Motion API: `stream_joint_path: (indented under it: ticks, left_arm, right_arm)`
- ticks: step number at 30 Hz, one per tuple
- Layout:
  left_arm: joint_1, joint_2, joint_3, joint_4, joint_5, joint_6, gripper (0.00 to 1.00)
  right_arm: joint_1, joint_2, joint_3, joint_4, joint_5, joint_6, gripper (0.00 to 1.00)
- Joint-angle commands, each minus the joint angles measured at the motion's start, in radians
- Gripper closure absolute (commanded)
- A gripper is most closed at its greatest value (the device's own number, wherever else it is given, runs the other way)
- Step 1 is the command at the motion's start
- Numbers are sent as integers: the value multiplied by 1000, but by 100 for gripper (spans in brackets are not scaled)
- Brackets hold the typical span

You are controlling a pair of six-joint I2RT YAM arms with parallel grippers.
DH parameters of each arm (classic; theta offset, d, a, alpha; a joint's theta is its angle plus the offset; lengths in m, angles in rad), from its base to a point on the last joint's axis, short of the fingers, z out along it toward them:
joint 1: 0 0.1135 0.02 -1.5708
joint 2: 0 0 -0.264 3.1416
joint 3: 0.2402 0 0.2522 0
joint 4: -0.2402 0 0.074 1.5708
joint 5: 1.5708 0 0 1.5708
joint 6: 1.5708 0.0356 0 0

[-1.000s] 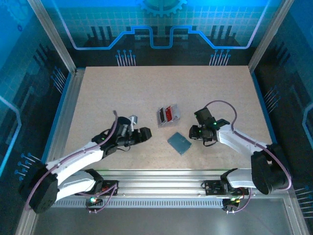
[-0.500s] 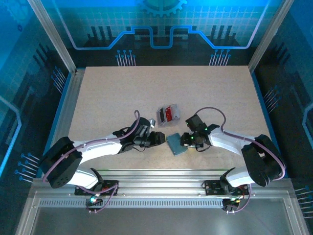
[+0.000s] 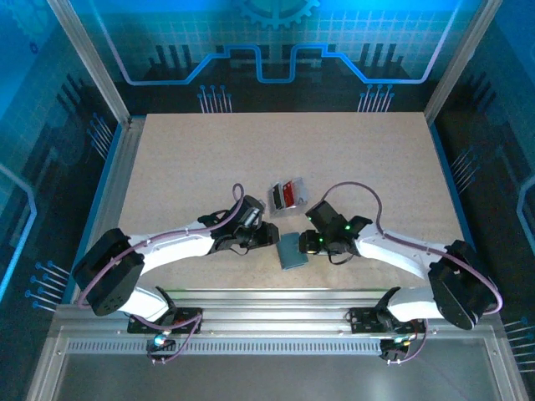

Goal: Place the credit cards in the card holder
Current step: Rotate the card holder at the bottom-center of the table, then turn over the card holder at the bottom-center of the table.

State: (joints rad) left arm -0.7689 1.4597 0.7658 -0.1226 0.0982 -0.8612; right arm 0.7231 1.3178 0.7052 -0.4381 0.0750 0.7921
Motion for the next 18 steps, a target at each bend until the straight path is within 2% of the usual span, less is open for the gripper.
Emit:
stream_joint_path:
  ticks: [1,4,7,18]
  left_arm:
    - [-4,31,10,-26,18,19,63]
    - [-4,67,17,-7,46,22,63]
    - [-6,118,37,17,82,26,65]
    - [-7,219,51,31,63,22,73]
  right_arm:
    - [-11,-6,22,-40,-23,-46,48]
    - [-32,21,19,-4,-114,-72,41]
    - [-45,49,9,37,-170,-84,38]
    - [-105,144,-35,151,-294,-101,39]
